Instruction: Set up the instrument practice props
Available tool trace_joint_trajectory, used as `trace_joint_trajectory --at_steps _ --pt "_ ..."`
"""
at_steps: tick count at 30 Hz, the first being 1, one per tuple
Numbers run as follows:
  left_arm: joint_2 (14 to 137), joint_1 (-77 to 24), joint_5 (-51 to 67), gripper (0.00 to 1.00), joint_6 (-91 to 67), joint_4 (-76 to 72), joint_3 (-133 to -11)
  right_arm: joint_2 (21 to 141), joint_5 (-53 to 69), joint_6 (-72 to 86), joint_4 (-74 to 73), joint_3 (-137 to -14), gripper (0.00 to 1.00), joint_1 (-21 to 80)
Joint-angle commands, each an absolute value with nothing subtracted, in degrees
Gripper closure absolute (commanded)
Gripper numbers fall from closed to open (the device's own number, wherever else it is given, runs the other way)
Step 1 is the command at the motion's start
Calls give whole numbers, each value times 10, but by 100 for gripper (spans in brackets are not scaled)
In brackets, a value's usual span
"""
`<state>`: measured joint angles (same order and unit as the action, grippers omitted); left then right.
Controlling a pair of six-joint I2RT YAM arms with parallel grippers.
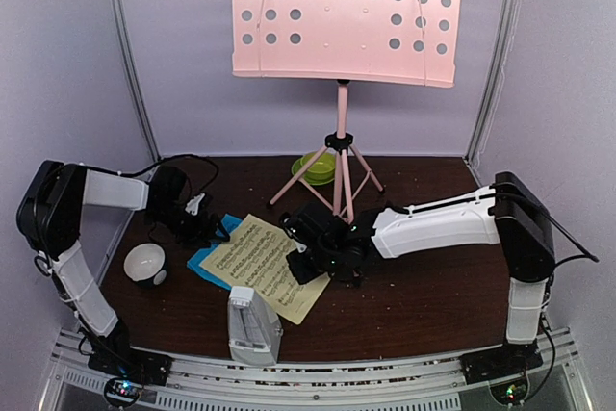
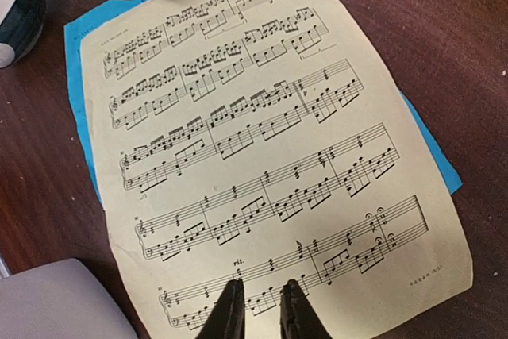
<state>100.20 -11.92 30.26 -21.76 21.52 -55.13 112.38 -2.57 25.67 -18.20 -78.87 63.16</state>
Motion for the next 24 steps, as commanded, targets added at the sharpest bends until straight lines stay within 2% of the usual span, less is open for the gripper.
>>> trace_joint_trajectory --at_steps 1,15,24 --pt "1013 -114 304 24 -200 222 -556 1152 -29 241 -204 -820 84 634" --pt "1029 -114 344 29 -180 216 -532 1257 -16 215 -251 -868 91 632" --pt "1042 -137 386 34 -174 204 -538 1270 0 215 -251 -874 93 632"
